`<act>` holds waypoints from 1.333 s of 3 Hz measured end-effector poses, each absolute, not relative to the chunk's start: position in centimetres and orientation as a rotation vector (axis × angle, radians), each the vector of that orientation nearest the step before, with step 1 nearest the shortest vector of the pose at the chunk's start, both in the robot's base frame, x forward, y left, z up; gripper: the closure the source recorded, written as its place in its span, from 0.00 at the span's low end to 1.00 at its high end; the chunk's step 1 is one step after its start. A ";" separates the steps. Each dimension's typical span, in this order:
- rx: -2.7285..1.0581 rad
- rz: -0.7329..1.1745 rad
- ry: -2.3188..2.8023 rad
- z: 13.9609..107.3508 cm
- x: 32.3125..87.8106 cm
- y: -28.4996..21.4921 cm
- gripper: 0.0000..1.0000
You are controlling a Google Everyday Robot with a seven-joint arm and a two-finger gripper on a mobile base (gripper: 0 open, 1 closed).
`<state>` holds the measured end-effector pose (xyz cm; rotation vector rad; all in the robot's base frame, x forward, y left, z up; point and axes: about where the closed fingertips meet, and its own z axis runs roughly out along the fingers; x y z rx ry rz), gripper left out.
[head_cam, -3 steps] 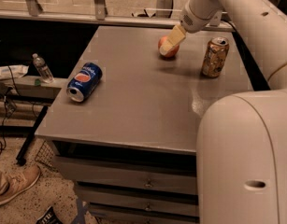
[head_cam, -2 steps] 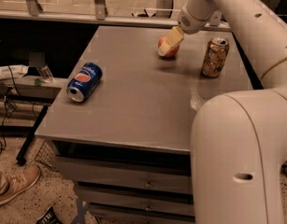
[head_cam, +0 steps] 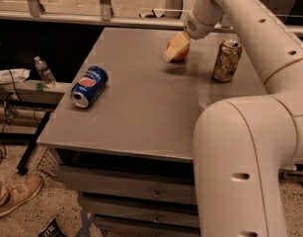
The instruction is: Move apple near pepsi can
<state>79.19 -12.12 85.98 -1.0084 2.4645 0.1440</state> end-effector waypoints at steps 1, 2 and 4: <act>-0.990 0.169 2.458 85.7 79.8 -11.6 0.00; -0.978 0.175 2.436 86.0 80.3 -11.1 0.18; -1.009 0.177 2.431 85.7 80.5 -9.6 0.64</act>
Offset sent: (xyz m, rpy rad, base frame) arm 0.0164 0.0129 0.0112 0.0597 -0.0617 -0.0168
